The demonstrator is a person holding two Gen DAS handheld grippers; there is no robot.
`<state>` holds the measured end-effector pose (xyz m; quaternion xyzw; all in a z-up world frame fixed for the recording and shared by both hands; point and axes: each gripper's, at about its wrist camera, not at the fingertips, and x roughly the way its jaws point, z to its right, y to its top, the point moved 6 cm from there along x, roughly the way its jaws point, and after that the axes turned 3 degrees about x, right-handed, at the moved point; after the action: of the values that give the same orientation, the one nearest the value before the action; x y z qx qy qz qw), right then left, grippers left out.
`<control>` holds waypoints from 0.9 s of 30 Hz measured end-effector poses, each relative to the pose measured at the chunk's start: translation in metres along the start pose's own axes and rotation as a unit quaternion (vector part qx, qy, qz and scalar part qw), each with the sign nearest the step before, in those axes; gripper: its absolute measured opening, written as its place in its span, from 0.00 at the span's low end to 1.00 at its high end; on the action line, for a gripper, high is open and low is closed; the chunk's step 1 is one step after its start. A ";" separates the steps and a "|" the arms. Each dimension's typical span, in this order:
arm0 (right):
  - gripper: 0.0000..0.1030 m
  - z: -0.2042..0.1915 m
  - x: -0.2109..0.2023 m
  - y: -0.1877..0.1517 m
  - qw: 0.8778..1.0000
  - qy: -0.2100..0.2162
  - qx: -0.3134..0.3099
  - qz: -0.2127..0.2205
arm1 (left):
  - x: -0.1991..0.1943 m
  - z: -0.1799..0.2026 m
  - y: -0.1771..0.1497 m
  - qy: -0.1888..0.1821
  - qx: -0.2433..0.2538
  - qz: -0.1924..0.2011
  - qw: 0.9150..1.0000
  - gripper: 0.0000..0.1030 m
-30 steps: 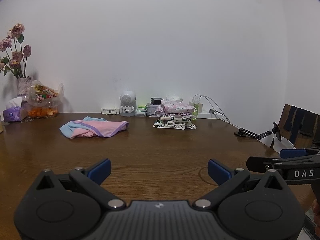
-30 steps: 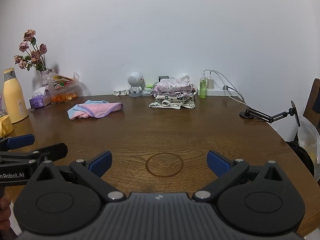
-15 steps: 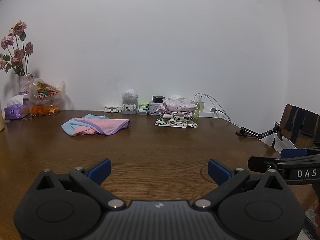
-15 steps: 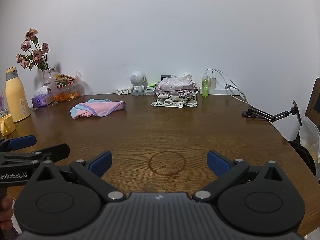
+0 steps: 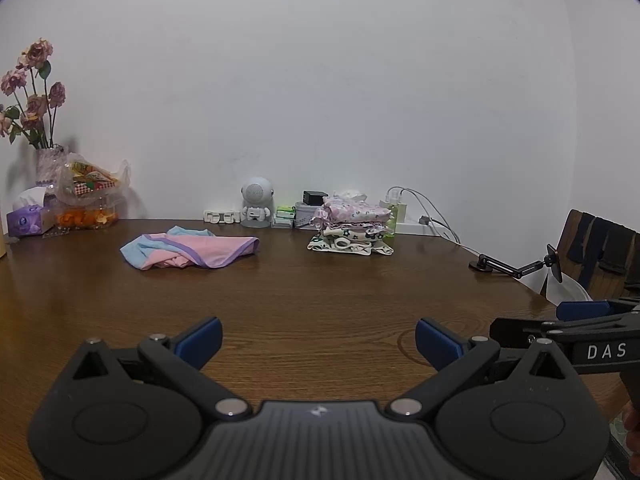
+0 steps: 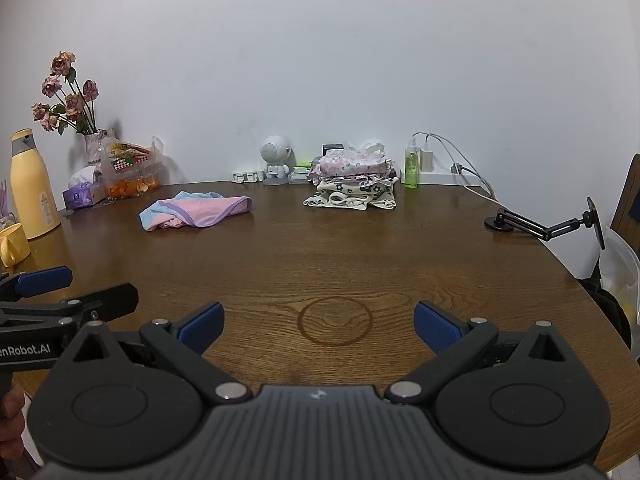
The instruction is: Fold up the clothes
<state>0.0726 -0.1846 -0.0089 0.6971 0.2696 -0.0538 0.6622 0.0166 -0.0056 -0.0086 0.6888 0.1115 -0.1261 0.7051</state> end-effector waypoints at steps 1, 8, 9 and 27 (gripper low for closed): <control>1.00 0.000 0.000 0.000 1.000 0.000 0.000 0.000 | 0.000 0.000 0.000 0.000 0.000 0.000 1.000 1.00; 1.00 0.001 0.003 -0.001 1.000 0.000 -0.001 -0.006 | 0.001 0.000 -0.001 -0.001 -0.001 -0.002 1.000 1.00; 1.00 0.002 0.003 -0.001 1.000 0.001 -0.001 -0.006 | 0.002 0.000 -0.002 -0.001 -0.001 -0.003 1.000 1.00; 1.00 0.006 0.009 -0.003 1.000 0.004 -0.002 -0.016 | 0.003 0.003 -0.004 -0.002 -0.001 -0.008 1.000 1.00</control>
<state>0.0810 -0.1871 -0.0159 0.6918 0.2839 -0.0610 0.6611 0.0186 -0.0085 -0.0129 0.6872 0.1153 -0.1333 0.7048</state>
